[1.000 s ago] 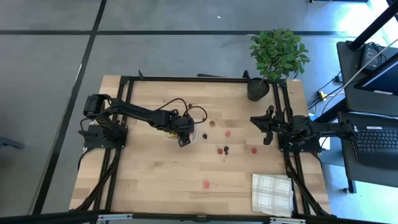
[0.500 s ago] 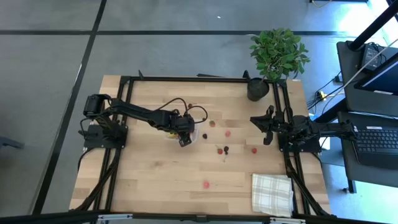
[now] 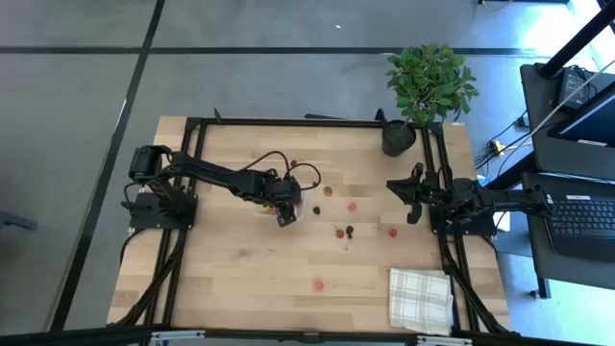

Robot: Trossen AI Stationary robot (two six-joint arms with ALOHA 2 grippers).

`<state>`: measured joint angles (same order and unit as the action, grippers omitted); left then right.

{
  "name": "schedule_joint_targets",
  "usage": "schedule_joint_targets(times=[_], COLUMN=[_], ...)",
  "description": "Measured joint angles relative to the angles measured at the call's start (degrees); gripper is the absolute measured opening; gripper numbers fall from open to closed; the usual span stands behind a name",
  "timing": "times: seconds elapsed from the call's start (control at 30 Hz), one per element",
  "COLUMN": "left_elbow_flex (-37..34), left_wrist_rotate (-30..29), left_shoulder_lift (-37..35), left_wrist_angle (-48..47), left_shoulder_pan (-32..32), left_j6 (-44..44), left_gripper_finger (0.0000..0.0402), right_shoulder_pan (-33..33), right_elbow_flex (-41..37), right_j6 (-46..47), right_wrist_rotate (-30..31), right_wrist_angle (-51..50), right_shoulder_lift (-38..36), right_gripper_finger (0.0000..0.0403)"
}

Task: Pick and placing Produce into tupperware
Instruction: Put the lemon into the transparent bin, then put the red cherry into the transparent bin

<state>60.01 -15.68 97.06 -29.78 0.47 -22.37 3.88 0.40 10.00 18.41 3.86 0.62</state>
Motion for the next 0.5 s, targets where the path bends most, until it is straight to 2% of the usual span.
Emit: schedule_joint_targets(times=[0.5], left_elbow_flex=[0.00], left_wrist_rotate=[-0.54], left_shoulder_lift=[0.00], left_wrist_angle=[-0.02], left_shoulder_pan=[0.03], left_j6=[0.46], left_gripper_finger=[0.0262], right_shoulder_pan=[-0.02], right_elbow_flex=[0.00], right_j6=[0.00], right_wrist_rotate=[0.00], right_wrist_angle=[0.00], right_shoulder_lift=[0.00], right_gripper_finger=[0.0051])
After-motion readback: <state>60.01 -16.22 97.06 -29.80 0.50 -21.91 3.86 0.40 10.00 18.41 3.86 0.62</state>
